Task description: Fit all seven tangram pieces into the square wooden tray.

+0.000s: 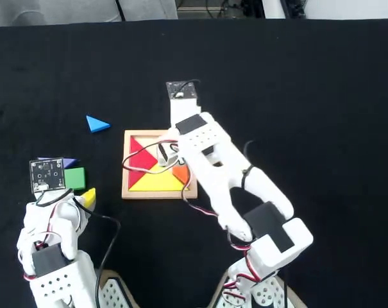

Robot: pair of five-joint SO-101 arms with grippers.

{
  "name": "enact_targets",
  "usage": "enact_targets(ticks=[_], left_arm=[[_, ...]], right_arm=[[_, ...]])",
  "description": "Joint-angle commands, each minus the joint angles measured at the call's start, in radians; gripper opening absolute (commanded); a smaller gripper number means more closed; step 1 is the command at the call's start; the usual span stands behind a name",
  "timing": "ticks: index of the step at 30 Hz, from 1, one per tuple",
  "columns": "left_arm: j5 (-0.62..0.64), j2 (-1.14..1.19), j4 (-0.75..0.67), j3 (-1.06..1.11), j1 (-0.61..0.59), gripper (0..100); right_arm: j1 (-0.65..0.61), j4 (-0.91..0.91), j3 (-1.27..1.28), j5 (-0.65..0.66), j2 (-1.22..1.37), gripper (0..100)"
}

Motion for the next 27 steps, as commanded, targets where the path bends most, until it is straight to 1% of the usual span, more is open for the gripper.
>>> enact_targets(ticks=[1,3,4,6,11,17,27], left_arm=[[-0.006,-0.009,-0.003,0.021,0.008,34],[-0.006,-0.009,-0.003,0.021,0.01,34],[-0.006,-0.009,-0.003,0.021,0.01,34],[-0.006,-0.009,-0.003,0.021,0.01,34],[-0.006,-0.009,-0.003,0.021,0.01,34],[-0.006,-0.009,-0.003,0.021,0.004,34],[-0.006,-0.009,-0.003,0.021,0.007,34]], right_arm=[[0.018,-0.026,-0.073,0.118,-0.01,12.9],[0.032,-0.08,-0.088,0.189,0.001,2.7],[0.037,-0.12,-0.082,0.198,0.01,0.6],[0.035,-0.166,-0.076,0.206,0.039,4.7],[0.034,-0.176,-0.16,0.221,0.147,4.9],[0.043,-0.041,-0.283,0.236,0.239,4.9],[0.04,0.072,-0.292,0.241,0.24,4.9]])
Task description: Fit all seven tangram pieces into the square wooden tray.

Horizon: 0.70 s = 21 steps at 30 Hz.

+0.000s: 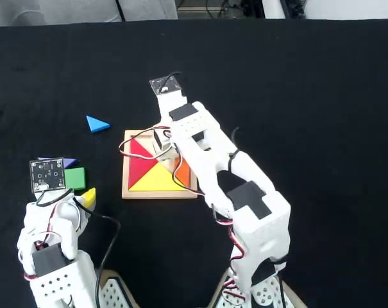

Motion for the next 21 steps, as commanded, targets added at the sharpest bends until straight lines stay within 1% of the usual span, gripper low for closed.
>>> enact_targets(ticks=[1,3,5,6,14,21], left_arm=[[-0.006,-0.009,-0.003,0.021,0.008,34],[-0.006,-0.011,-0.003,0.021,0.01,34],[-0.006,-0.011,-0.003,0.021,0.01,34],[-0.006,-0.011,-0.003,0.021,0.007,34],[-0.006,-0.011,-0.003,0.021,0.01,34],[-0.006,-0.011,-0.003,0.021,0.008,34]], right_arm=[[0.02,0.058,-0.061,0.014,-0.015,4.9],[0.02,0.071,-0.07,0.018,-0.025,4.8],[0.025,0.064,-0.076,0.048,-0.051,2.7],[0.026,0.046,-0.076,0.064,-0.067,1.0],[0.029,-0.127,-0.035,0.086,-0.048,1.3],[0.104,-0.144,-0.048,0.086,-0.013,1.2]])
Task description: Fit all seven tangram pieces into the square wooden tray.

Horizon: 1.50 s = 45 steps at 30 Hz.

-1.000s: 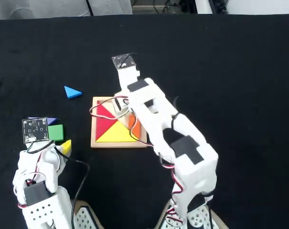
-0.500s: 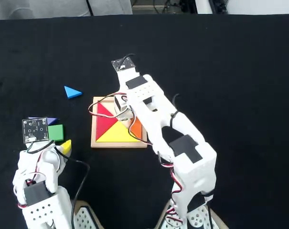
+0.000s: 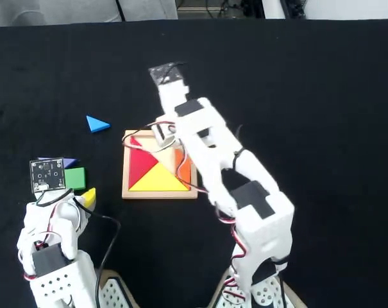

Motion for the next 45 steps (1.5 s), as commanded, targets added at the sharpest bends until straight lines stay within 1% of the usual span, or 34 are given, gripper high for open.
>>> enact_targets(ticks=[1,6,11,16,21,26,29,31,36,38,45], left_arm=[[-0.006,-0.011,-0.003,0.021,0.008,34],[-0.006,-0.011,-0.003,0.021,0.01,34],[-0.006,-0.011,-0.003,0.021,0.01,34],[-0.006,-0.011,-0.003,0.021,0.008,34],[-0.003,-0.011,-0.003,0.021,0.005,34],[0.002,-0.011,-0.002,0.021,0.01,34],[0.002,-0.011,0.005,0.019,0.012,34],[0.002,-0.008,0.015,0.019,0.012,34],[-0.002,-0.011,0.155,0.019,0.001,34],[0.0,-0.011,0.192,0.019,0.008,34],[-0.003,-0.009,0.189,0.019,0.004,34]], right_arm=[[0.058,-0.014,-0.024,0.012,0.007,1.2],[0.043,-0.009,-0.016,0.083,0.041,1.2],[0.026,0.015,-0.025,0.083,0.031,1.2],[0.061,0.02,-0.005,0.081,-0.061,1.1],[0.086,0.009,0.09,0.081,-0.173,1.1],[0.084,-0.104,0.228,0.08,-0.268,1.1],[0.087,-0.212,0.338,-0.009,-0.361,1.1],[0.084,-0.287,0.432,-0.02,-0.43,1.1],[0.086,-0.434,0.624,0.025,-0.587,1.1],[0.087,-0.453,0.662,0.026,-0.63,1.1],[0.089,-0.454,0.71,0.025,-0.67,1.1]])
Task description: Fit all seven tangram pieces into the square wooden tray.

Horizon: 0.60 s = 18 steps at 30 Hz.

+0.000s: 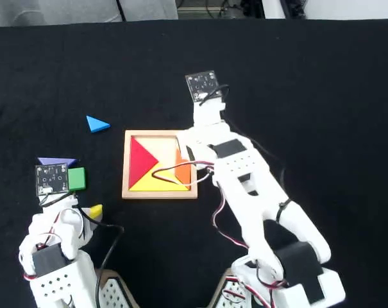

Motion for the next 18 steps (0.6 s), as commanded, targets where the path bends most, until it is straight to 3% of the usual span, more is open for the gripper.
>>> enact_targets(ticks=[1,18], left_arm=[[-0.003,-0.009,0.003,0.019,0.005,34],[-0.003,-0.009,0.003,0.019,0.007,34]], right_arm=[[0.021,-0.025,0.012,0.012,-0.048,1.1],[0.063,-0.097,0.056,0.012,-0.048,1.1]])
